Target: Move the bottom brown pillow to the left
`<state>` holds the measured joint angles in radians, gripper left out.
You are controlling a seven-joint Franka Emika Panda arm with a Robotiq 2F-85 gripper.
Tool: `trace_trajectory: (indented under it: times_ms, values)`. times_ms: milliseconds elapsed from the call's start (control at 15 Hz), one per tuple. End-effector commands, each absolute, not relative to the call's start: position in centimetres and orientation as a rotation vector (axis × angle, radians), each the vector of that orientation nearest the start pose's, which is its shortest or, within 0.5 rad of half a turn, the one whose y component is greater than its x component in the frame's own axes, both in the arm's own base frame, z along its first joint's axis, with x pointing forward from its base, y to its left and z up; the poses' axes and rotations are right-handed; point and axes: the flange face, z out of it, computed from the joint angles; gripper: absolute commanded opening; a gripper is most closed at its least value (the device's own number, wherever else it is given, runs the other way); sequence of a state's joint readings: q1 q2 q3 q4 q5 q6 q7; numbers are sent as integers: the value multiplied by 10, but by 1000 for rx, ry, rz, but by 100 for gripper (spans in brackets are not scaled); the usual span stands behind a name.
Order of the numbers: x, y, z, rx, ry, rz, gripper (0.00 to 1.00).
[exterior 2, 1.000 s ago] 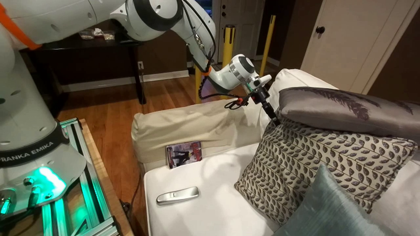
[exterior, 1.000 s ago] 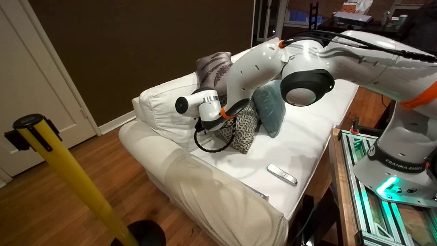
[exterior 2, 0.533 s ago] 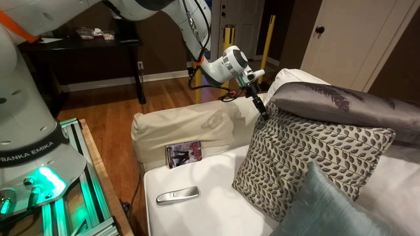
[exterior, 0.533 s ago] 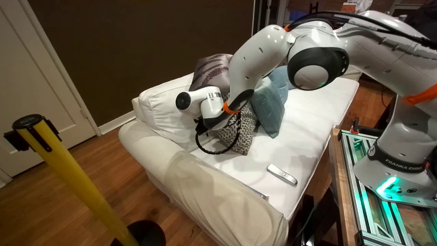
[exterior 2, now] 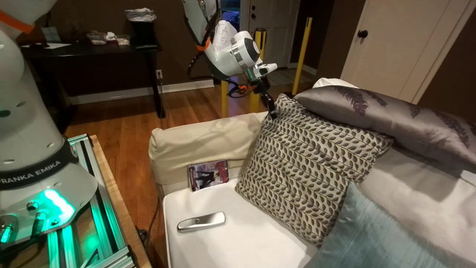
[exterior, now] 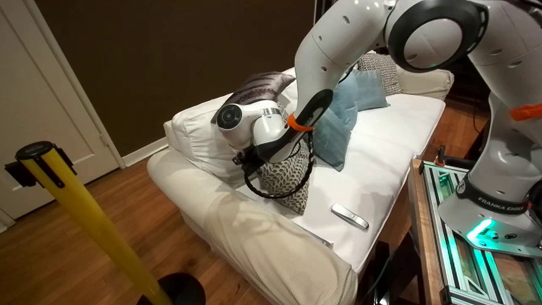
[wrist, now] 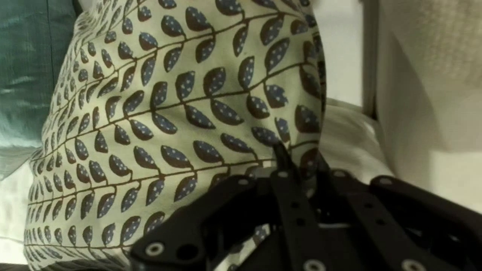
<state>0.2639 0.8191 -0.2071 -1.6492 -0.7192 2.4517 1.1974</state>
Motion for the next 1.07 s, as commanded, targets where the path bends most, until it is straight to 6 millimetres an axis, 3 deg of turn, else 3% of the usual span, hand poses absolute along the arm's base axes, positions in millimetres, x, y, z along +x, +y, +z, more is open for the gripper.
trace_trajectory:
  times_ms: [0, 333, 1000]
  values:
    - [651, 102, 176, -3382, 636, -640, 4]
    - [633, 126, 193, -3270, 367, -705, 4]
    - [591, 100, 213, -3136, -205, -663, 4]
